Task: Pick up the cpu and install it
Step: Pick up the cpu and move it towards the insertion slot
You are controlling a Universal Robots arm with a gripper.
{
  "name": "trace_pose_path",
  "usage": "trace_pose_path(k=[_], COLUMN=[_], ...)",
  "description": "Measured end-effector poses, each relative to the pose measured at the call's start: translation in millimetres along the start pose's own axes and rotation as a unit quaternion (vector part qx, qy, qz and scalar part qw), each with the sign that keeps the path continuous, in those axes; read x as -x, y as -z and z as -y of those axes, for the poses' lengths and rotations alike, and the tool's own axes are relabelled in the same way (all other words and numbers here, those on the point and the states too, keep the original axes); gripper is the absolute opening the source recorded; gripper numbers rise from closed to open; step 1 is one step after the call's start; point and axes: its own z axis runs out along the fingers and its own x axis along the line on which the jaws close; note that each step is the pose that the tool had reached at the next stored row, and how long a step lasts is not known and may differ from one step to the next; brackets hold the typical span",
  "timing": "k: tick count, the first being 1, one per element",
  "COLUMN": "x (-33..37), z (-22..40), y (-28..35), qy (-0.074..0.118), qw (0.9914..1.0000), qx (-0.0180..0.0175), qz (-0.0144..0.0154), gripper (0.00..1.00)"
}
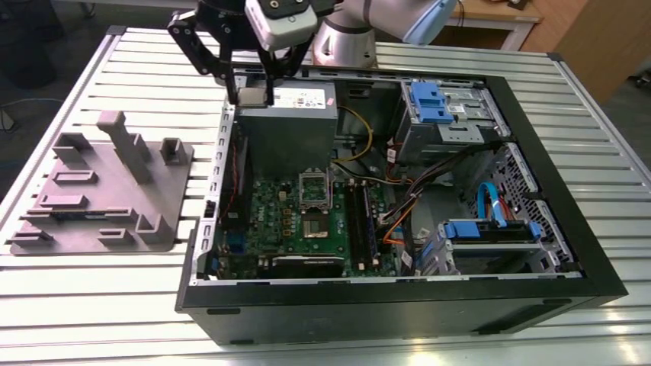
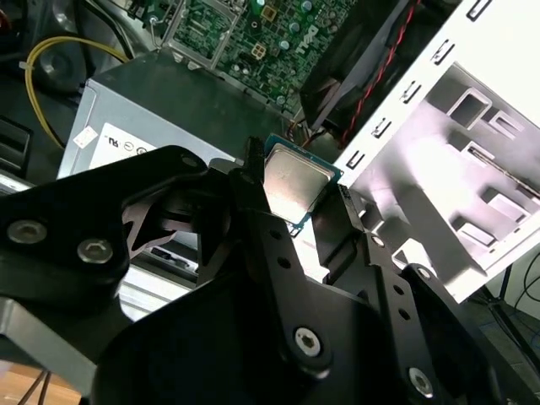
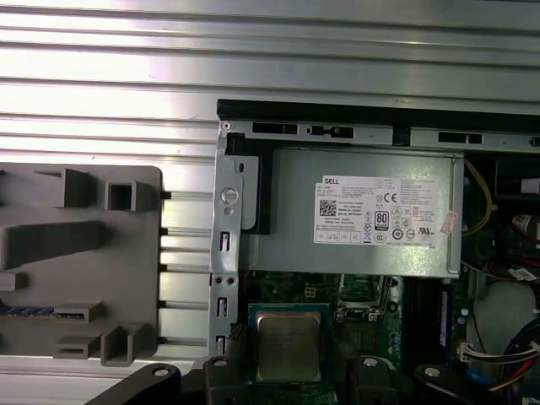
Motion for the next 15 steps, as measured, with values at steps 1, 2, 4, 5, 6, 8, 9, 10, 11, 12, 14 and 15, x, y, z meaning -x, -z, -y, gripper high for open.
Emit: trace_pose_path(k=[1,2,4,5,6,8,9,10,11,12,14,15], x=[0.8,1.7,3.3,4.0,4.9,6.5,7.2,8.0,8.8,9.5,11.1,11.8], z=[0.0,0.1,0.1,0.1,0.1,0.2,0.2,0.2,0.2,0.2,0.3,0.3], y=[0.0,0.0,0.0,0.0,0.0,0.0,0.0,-0.1,0.0,0.0,0.0,0.0], qy=[0.000,0.000,0.000,0.000,0.000,0.000,0.000,0.000,0.000,0.000,0.000,0.000], qw=[1.00000,1.00000,1.00000,1.00000,1.00000,1.00000,1.00000,1.00000,1.00000,1.00000,1.00000,1.00000], qx=[0.0000,0.0000,0.0000,0.0000,0.0000,0.0000,0.0000,0.0000,0.0000,0.0000,0.0000,0.0000], qz=[0.0000,0.0000,0.0000,0.0000,0.0000,0.0000,0.0000,0.0000,0.0000,0.0000,0.0000,0.0000], gripper=[0.47,0.47,0.47,0.47,0.47,0.47,0.47,0.47,0.47,0.47,0.47,0.47])
